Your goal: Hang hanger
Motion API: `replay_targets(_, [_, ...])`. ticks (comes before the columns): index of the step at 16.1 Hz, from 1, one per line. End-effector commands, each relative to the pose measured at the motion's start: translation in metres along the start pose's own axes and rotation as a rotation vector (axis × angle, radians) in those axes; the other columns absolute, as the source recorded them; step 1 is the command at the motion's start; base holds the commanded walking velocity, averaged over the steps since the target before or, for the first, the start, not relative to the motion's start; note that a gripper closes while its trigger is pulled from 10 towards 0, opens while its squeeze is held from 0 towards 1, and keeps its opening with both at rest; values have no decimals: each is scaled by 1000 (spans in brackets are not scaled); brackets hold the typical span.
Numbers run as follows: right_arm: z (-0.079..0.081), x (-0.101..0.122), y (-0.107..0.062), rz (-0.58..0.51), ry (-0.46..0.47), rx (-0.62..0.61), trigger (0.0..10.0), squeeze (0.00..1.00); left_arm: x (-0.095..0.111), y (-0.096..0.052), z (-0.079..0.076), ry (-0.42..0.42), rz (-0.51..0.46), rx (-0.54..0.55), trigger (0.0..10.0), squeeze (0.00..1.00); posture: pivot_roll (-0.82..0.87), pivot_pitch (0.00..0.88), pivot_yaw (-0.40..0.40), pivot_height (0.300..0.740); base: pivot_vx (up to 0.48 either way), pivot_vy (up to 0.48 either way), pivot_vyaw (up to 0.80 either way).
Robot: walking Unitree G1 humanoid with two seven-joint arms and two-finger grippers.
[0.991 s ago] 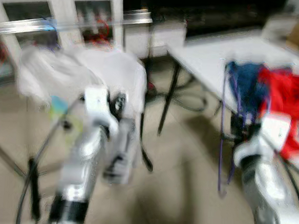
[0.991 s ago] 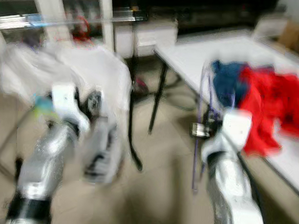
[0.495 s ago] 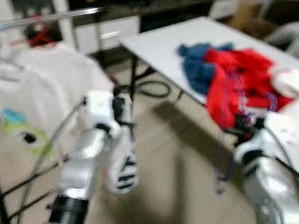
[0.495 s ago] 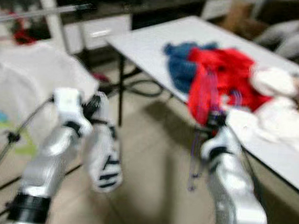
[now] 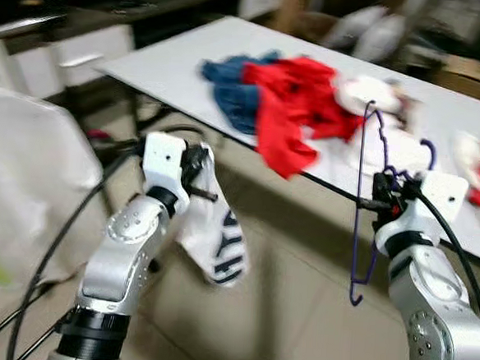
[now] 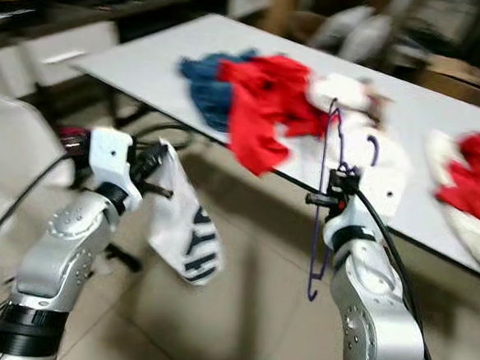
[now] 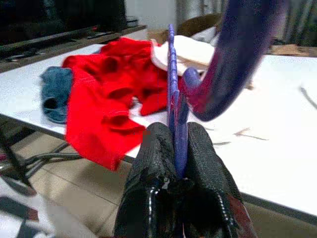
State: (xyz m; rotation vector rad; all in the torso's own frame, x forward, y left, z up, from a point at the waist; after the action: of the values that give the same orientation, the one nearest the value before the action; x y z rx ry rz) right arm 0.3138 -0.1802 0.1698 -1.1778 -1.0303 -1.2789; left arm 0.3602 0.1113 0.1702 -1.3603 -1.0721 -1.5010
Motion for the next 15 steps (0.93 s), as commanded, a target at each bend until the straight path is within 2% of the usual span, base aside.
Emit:
replay_targets(1, [0, 5, -1, -2, 26, -7, 10000, 0, 18, 3, -2, 14, -63, 8, 10000, 0, 24, 0, -13, 740, 0, 0, -788])
replay_targets(3, [2, 7, -1, 3, 53, -4, 10000, 0, 20, 3, -1, -14, -55, 7, 10000, 0, 19, 0, -5, 740, 0, 0, -788])
replay_targets(4, [7, 20, 4, -24, 59, 6, 10000, 0, 28, 7, -3, -27, -72, -6, 10000, 0, 18, 0, 0, 740, 0, 0, 0])
replay_targets(6, [11, 25, 6, -37, 44, 15, 10000, 0, 32, 11, -2, -23, -85, -4, 10000, 0, 16, 0, 5, 740, 129, 0, 0])
replay_targets(11, [15, 24, 10, -47, -30, 38, 10000, 0, 40, 21, 5, -22, -104, 10, 10000, 0, 21, 0, -8, 740, 277, 0, 0])
replay_targets(15, [18, 24, 12, -45, -33, 53, 10000, 0, 45, 23, 9, -45, -119, 23, 10000, 0, 21, 0, -15, 740, 277, 0, 0])
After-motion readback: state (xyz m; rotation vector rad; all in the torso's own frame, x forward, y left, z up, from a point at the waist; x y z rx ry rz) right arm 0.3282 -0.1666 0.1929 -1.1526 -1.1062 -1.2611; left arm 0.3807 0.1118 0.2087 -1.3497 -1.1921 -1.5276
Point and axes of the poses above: a point about 5 cm out from each wrist's last joint towards the gripper, its own y axis pointing out of the wrist towards the gripper, its own x axis along the axis of the wrist's last joint, z = x × y, the point moved 6 cm from there along y, pointing out of the wrist towards the gripper, and after that the axes turned 2 degrees about y, right-handed, at the moved point
